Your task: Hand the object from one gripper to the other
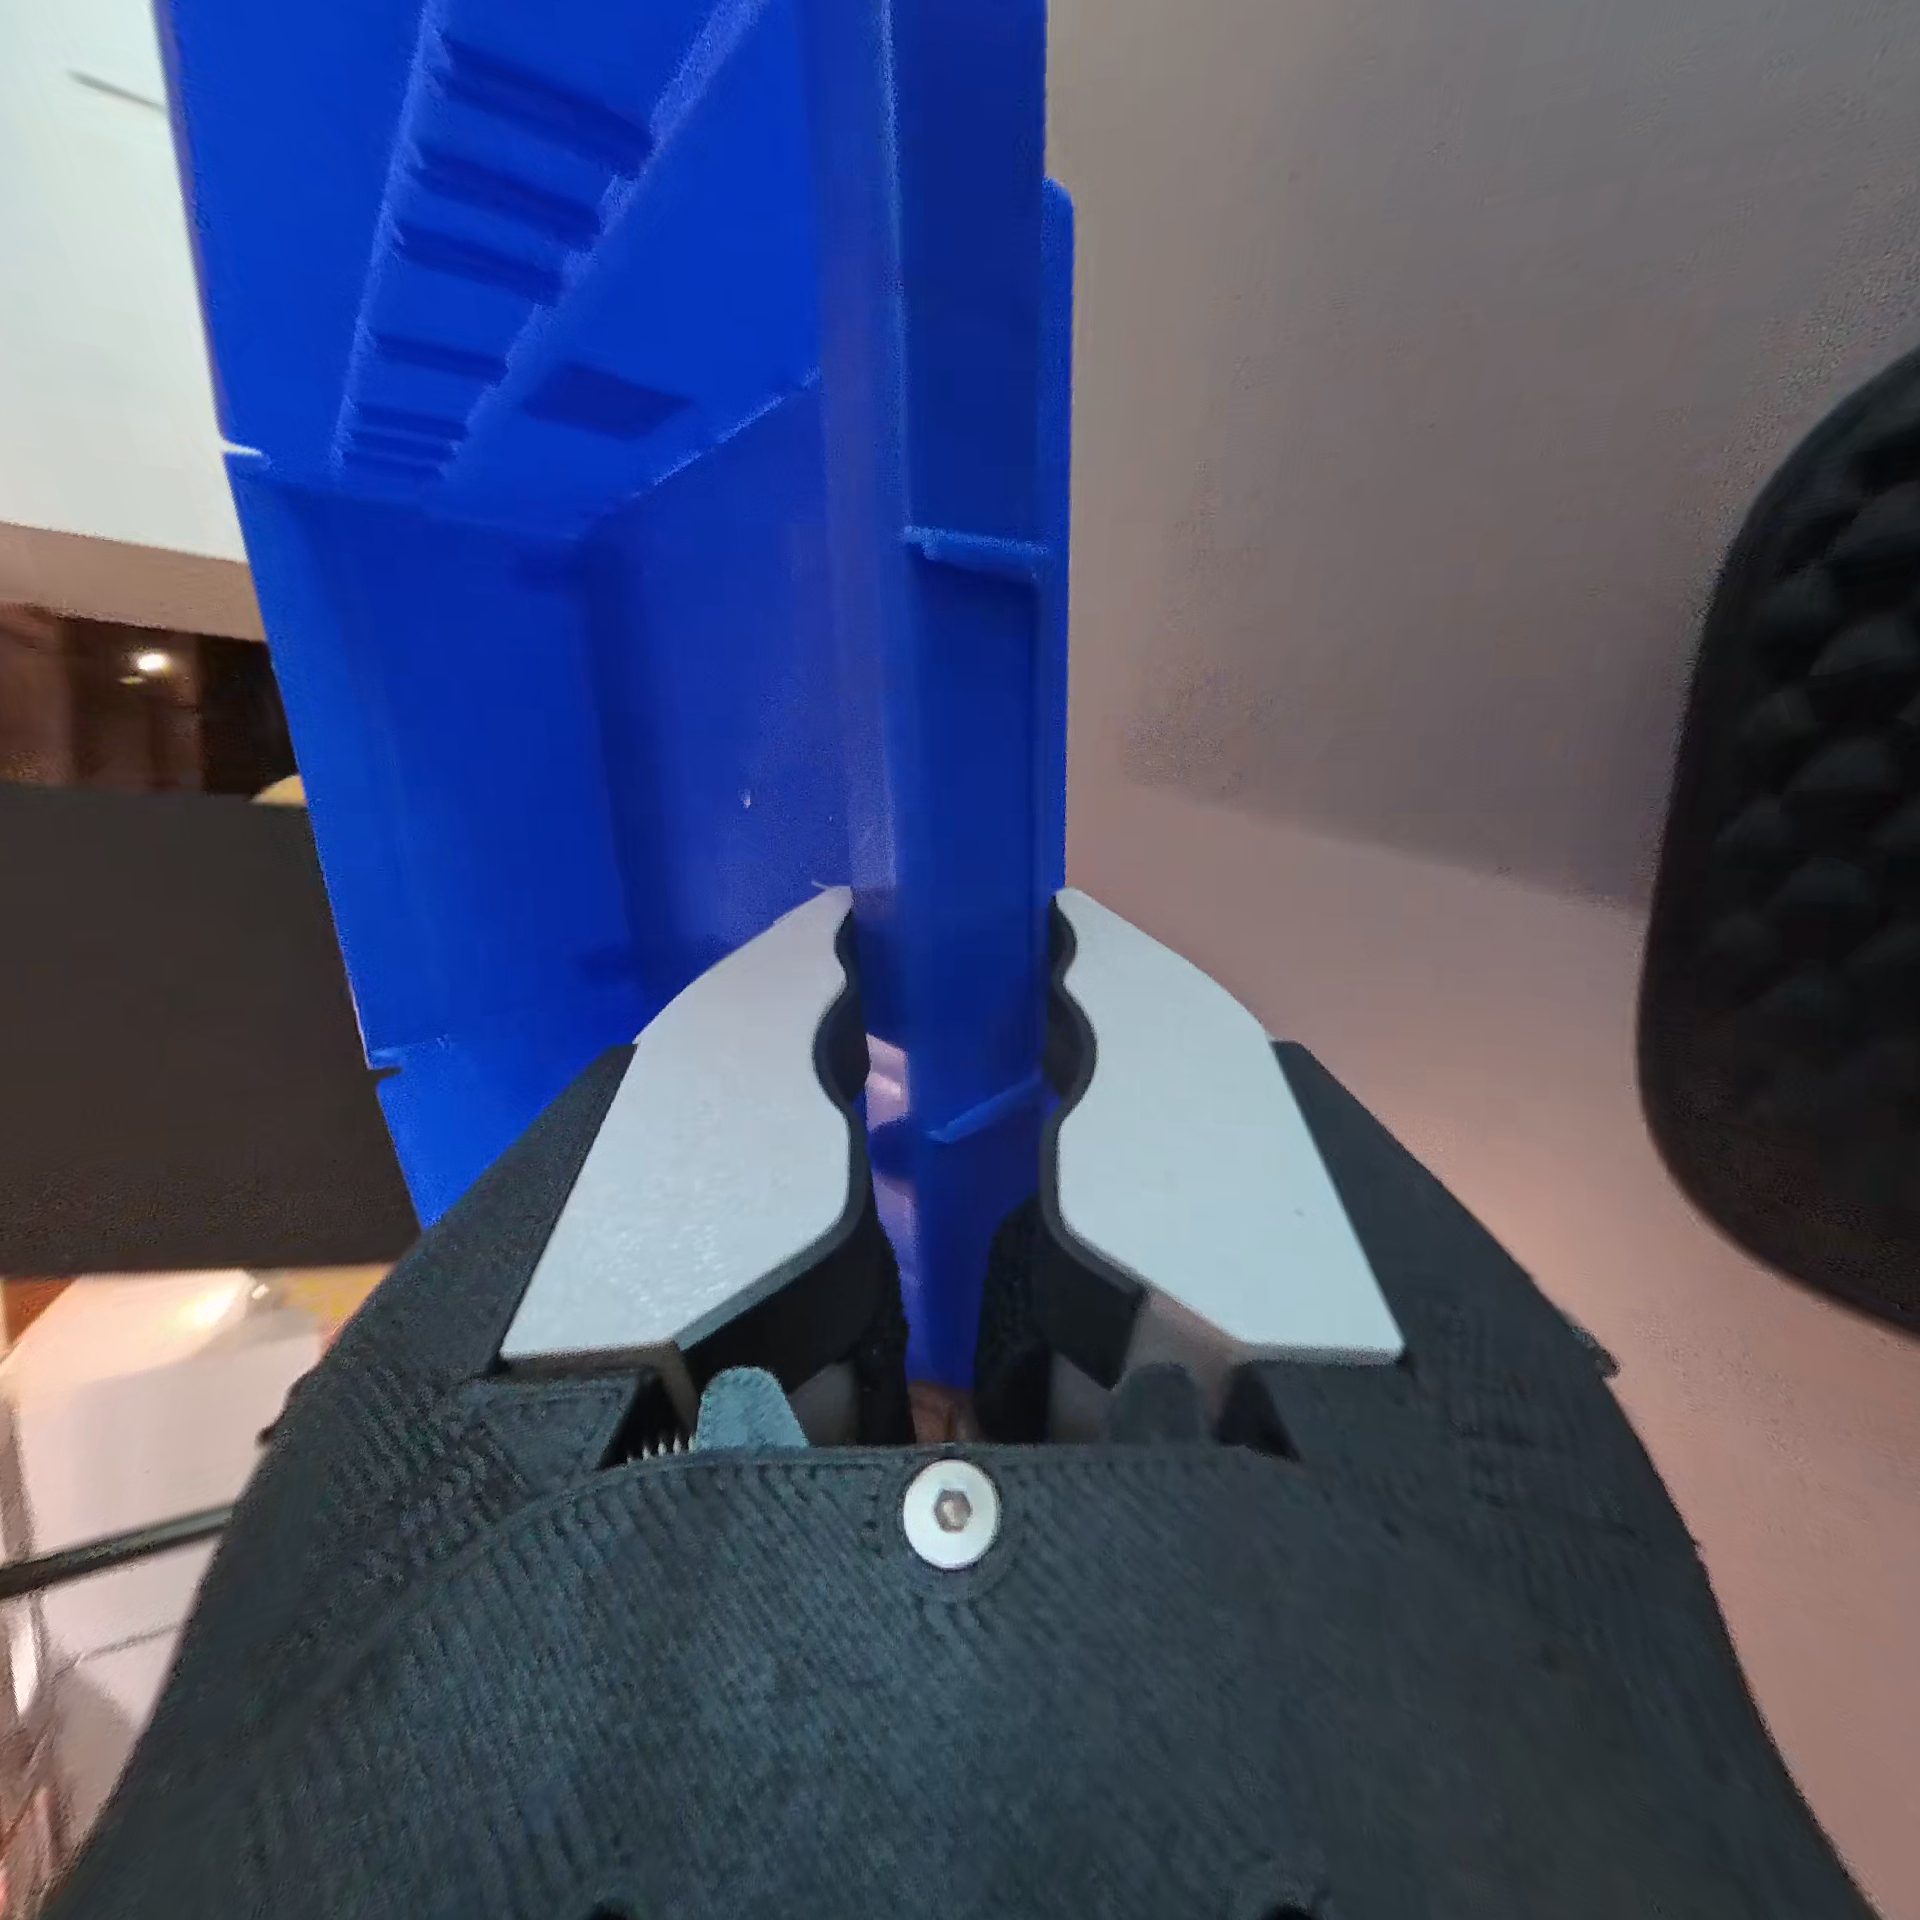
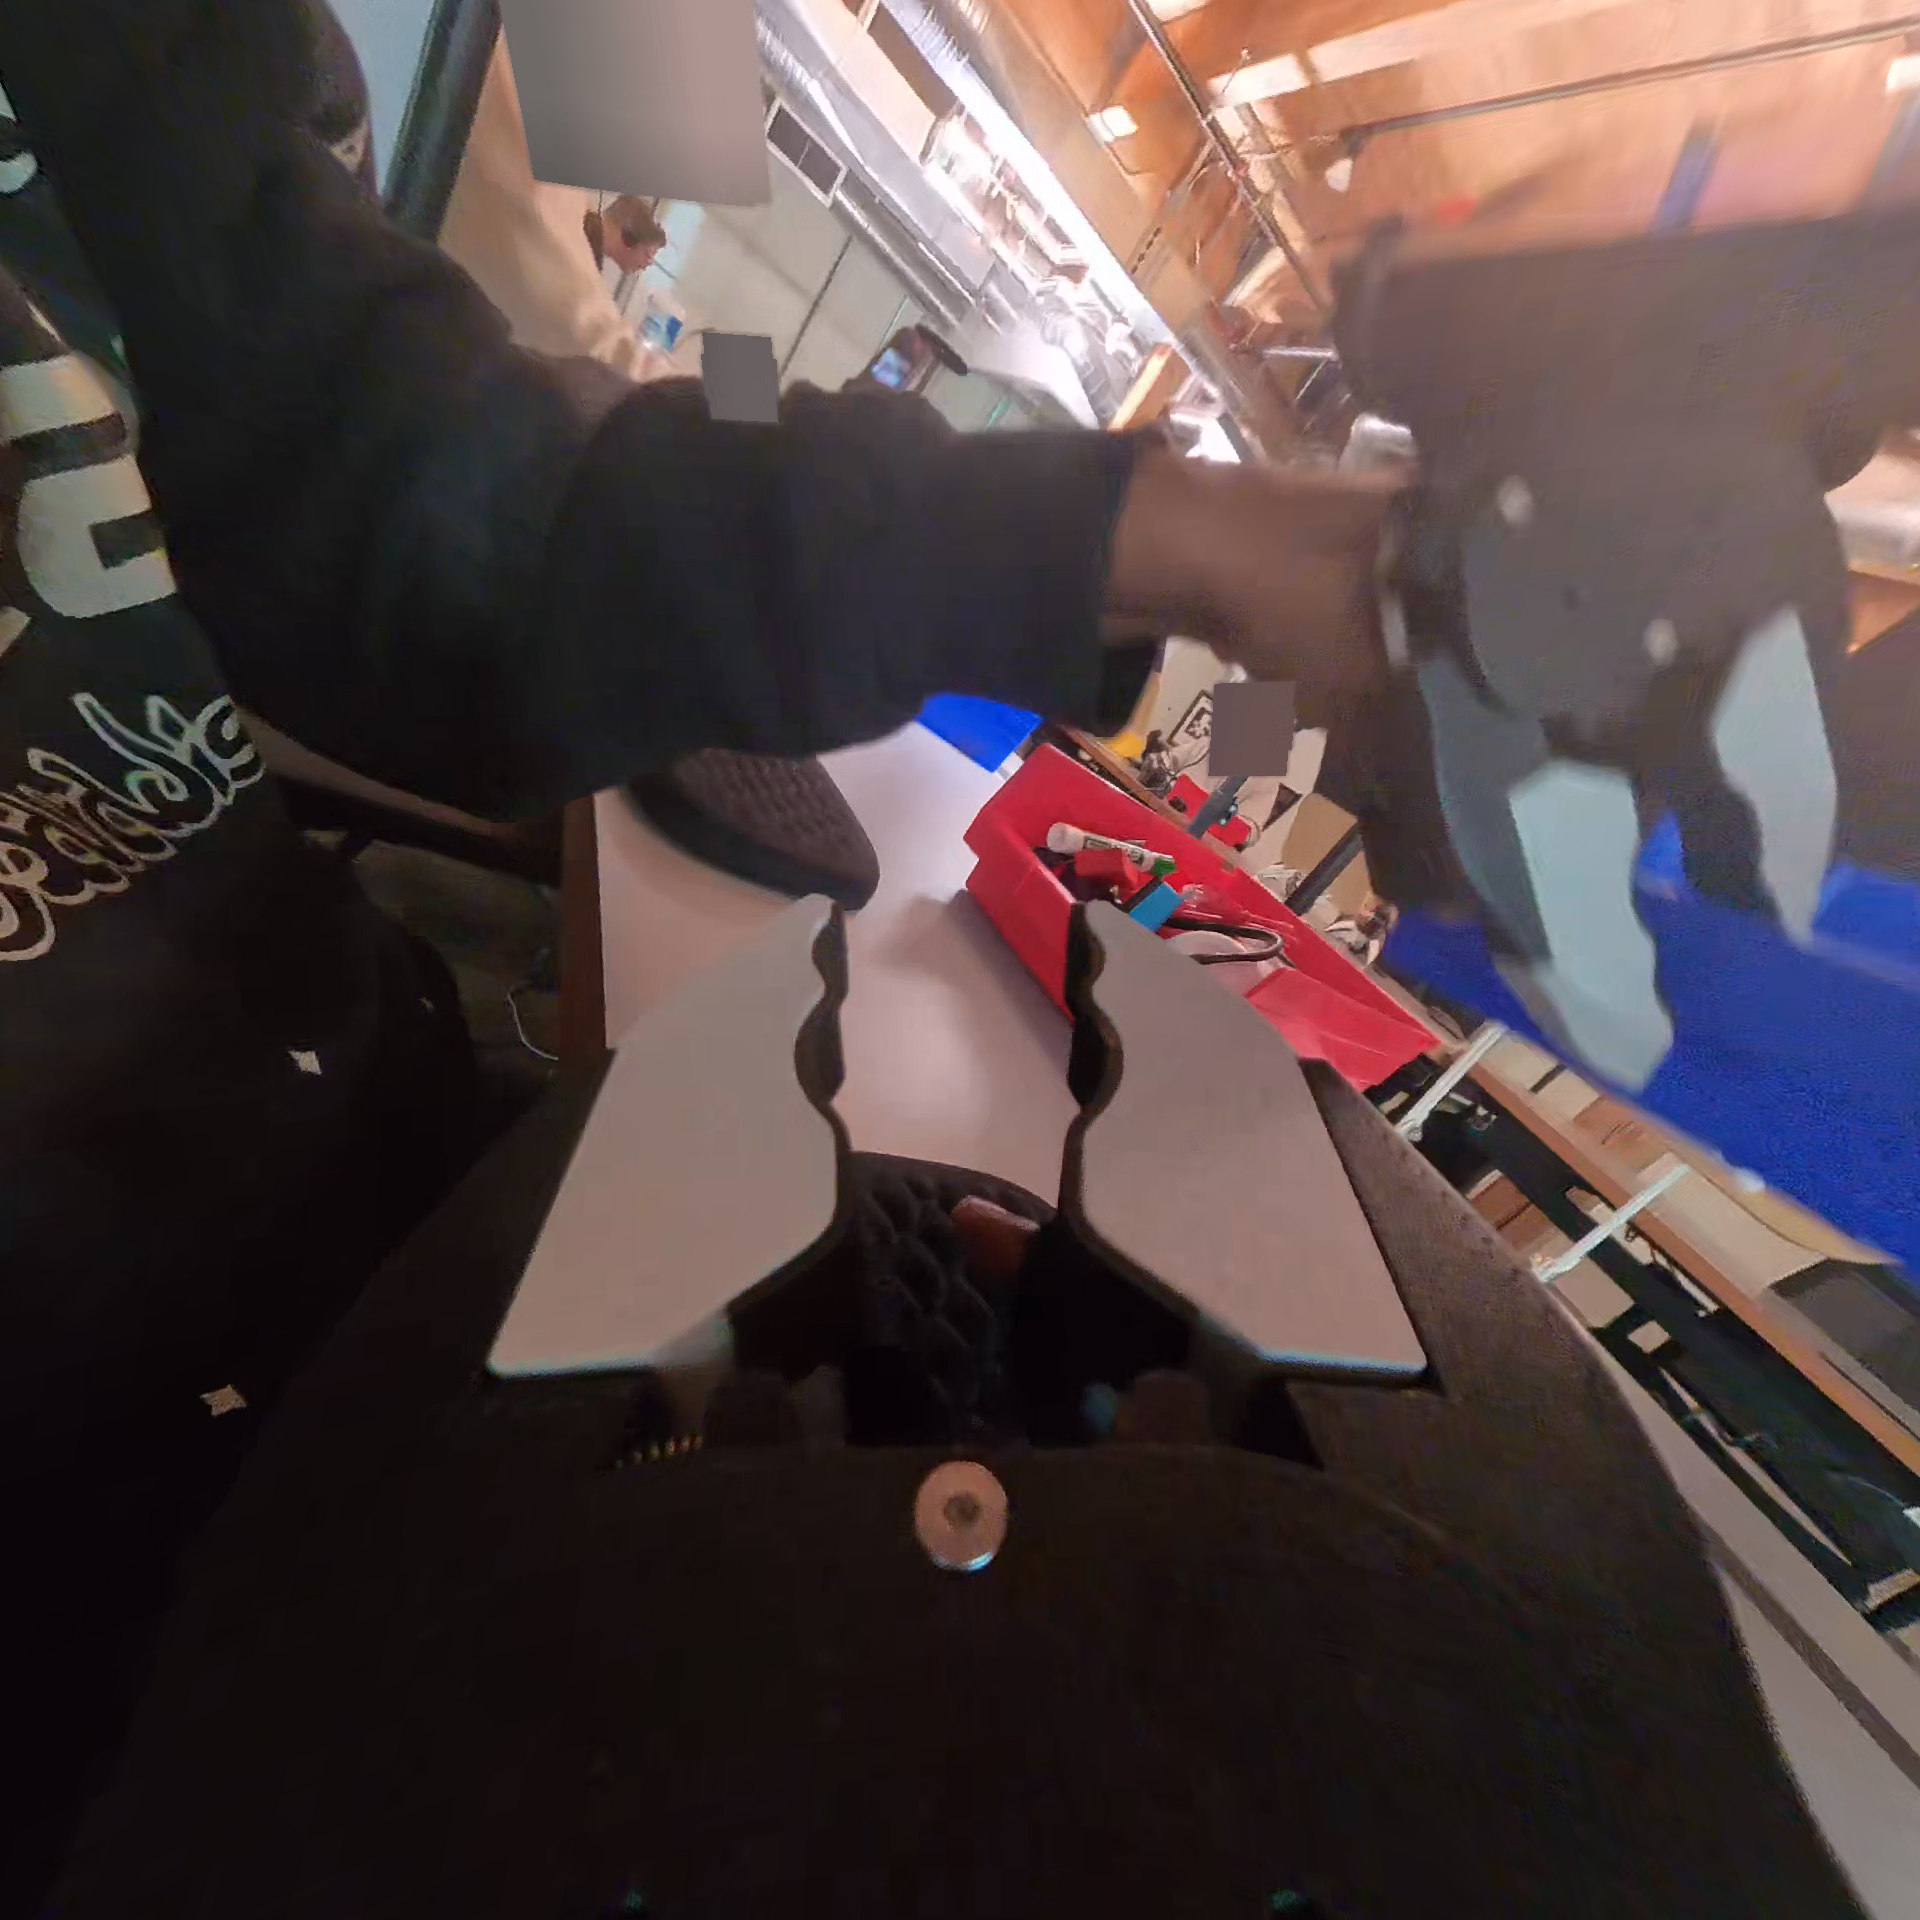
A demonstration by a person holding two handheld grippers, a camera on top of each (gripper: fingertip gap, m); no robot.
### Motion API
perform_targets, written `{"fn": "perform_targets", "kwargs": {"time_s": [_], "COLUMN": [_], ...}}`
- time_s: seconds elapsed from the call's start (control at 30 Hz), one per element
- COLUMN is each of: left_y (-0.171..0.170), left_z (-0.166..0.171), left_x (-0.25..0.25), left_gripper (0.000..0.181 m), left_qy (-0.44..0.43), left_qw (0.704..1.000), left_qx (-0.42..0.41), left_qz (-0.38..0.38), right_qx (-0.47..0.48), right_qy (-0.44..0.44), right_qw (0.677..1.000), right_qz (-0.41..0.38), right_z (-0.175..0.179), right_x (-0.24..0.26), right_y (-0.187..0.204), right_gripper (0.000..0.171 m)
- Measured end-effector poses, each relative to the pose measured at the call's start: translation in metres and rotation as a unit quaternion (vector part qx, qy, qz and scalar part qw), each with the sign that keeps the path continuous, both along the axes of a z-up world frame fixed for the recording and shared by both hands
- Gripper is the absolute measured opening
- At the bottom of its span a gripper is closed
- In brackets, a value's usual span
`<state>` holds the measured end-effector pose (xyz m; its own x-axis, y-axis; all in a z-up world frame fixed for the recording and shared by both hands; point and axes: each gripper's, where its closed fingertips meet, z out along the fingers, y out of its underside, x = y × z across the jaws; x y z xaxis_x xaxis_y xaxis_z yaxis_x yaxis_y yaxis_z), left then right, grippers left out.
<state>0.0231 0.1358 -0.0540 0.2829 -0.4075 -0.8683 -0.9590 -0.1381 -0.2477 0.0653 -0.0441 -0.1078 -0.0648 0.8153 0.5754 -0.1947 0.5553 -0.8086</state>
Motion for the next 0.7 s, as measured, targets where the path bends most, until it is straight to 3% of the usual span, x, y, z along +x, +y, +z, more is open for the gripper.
{"fn": "perform_targets", "kwargs": {"time_s": [0.2, 0.37, 0.53, 0.6, 0.7], "left_y": [0.037, 0.048, 0.054, 0.047, 0.03], "left_z": [-0.078, -0.114, -0.119, -0.118, -0.094], "left_x": [0.041, 0.053, 0.054, 0.057, 0.055], "left_gripper": [0.03, 0.03, 0.034, 0.05, 0.054], "left_qy": [-0.003, -0.003, 0.014, -0.013, -0.077], "left_qw": [0.995, 0.993, 0.997, 0.997, 0.994], "left_qx": [-0.097, -0.118, -0.066, -0.066, -0.035], "left_qz": [-0.022, -0.023, -0.032, -0.042, -0.064], "right_qx": [-0.004, -0.024, -0.017, -0.015, -0.02], "right_qy": [-0.001, 0.011, 0.008, 0.007, 0.013], "right_qw": [1.0, 1.0, 1.0, 1.0, 1.0], "right_qz": [-0.002, 0.003, 0.0, -0.002, -0.002], "right_z": [0.0, 0.005, 0.003, 0.003, 0.005], "right_x": [-0.001, 0.001, 0.0, -0.001, 0.001], "right_y": [0.002, 0.005, 0.004, 0.004, 0.005], "right_gripper": [0.041, 0.038, 0.037, 0.037, 0.037]}}
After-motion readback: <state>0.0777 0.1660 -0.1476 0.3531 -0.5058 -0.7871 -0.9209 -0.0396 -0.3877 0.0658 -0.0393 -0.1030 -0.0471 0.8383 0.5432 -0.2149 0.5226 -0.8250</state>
